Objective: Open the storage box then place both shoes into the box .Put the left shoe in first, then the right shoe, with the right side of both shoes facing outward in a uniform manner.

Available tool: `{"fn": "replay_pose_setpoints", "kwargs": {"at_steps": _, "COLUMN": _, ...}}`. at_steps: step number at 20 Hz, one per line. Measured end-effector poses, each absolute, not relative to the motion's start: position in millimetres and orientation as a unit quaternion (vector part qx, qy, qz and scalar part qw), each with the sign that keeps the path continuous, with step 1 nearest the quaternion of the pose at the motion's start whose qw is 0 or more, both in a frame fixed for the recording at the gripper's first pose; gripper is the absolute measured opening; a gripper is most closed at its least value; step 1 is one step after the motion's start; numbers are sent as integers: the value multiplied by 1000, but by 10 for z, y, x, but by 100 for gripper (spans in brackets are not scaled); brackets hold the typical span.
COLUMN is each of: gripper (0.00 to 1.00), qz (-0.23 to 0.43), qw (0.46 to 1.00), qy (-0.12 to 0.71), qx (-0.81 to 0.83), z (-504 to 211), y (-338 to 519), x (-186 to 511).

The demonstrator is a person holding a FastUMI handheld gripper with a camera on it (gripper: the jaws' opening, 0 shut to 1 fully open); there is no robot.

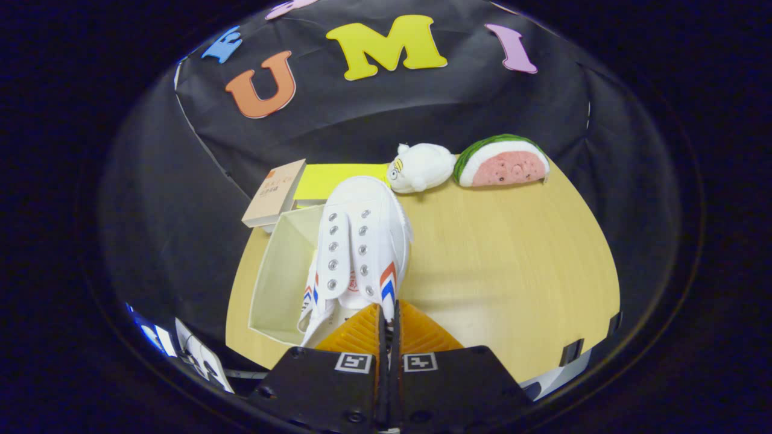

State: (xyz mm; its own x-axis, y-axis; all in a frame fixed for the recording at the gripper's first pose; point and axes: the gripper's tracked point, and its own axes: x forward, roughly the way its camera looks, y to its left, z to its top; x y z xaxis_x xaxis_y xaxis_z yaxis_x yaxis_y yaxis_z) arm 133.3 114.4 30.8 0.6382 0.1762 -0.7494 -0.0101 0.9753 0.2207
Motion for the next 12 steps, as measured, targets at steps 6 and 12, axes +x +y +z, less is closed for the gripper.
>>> {"fn": "replay_pose_setpoints", "kwargs": {"at_steps": 6, "gripper": 6, "qz": 50, "qw": 916, "qy": 385, "qx": 103, "z": 209, "y": 1660, "x": 1613}}
{"fn": "replay_pose_setpoints", "kwargs": {"at_steps": 12, "gripper": 6, "qz": 28, "qw": 919, "qy": 387, "qx": 68, "z": -62, "y": 1910, "x": 1786}}
